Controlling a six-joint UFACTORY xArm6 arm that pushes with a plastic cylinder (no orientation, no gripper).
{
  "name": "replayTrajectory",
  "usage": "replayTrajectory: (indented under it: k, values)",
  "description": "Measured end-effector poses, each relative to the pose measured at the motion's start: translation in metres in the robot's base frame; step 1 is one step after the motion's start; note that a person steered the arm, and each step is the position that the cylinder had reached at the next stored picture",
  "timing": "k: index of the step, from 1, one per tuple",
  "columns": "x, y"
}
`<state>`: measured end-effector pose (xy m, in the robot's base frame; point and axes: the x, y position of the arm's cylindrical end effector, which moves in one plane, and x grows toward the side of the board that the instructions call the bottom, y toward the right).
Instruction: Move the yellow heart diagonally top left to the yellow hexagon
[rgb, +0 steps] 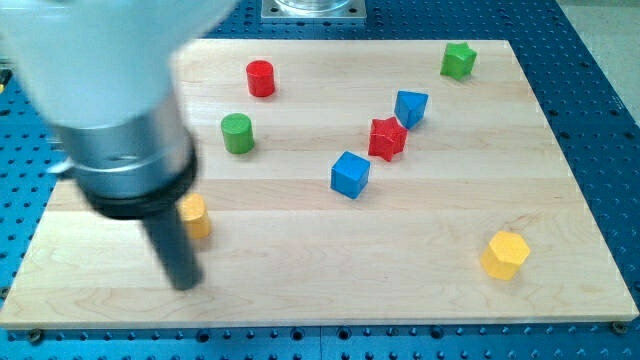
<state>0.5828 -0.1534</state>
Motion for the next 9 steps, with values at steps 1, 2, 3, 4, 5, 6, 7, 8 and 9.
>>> replayTrajectory:
  k: [1,2,3,4,5,6,7,8,9]
  values:
    - [-0.001,-0.036]
    - [-0.013,-0.065]
    - [-0.024,-0.072]
    - [-0.026,-0.076]
    - [-0.019,-0.089]
    - [0.007,-0.097]
    - [-0.020,-0.082]
    - [-0.030,-0.076]
    - [-0.030,-0.069]
